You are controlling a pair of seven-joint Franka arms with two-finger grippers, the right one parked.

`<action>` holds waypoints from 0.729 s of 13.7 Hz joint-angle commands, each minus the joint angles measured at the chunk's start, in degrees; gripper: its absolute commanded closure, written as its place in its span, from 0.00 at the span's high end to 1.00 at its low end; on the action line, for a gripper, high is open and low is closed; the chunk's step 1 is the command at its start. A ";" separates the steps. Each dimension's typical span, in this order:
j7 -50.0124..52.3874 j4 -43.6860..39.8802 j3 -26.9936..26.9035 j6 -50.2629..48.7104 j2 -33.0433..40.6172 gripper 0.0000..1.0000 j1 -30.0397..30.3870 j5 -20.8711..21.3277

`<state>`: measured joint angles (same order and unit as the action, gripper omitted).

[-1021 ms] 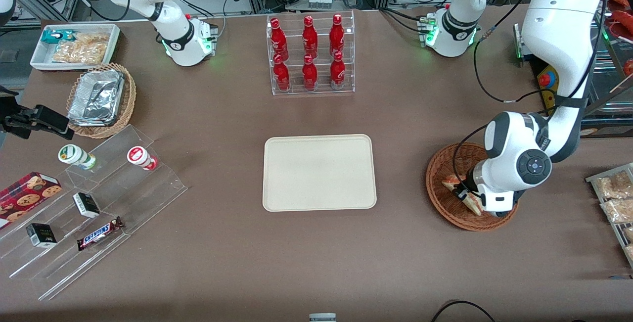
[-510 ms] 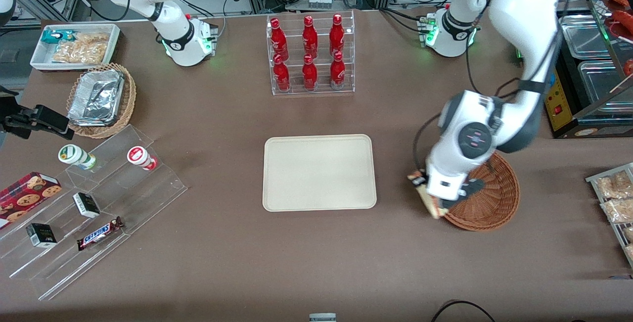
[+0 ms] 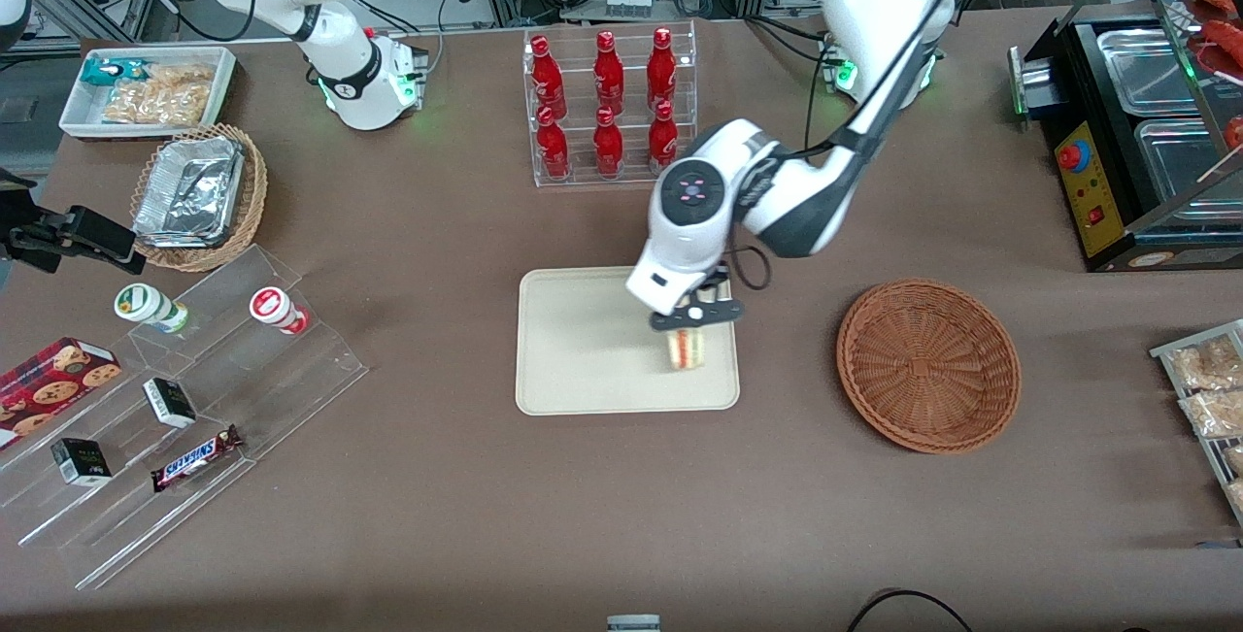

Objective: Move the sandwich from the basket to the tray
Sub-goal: 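Carry the sandwich with the left gripper over the cream tray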

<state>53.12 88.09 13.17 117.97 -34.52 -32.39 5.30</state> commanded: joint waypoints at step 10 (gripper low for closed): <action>2.17 -14.53 -3.05 -3.10 -11.80 1.00 -4.79 0.24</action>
<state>54.53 75.18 12.27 117.02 -47.37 -36.47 5.35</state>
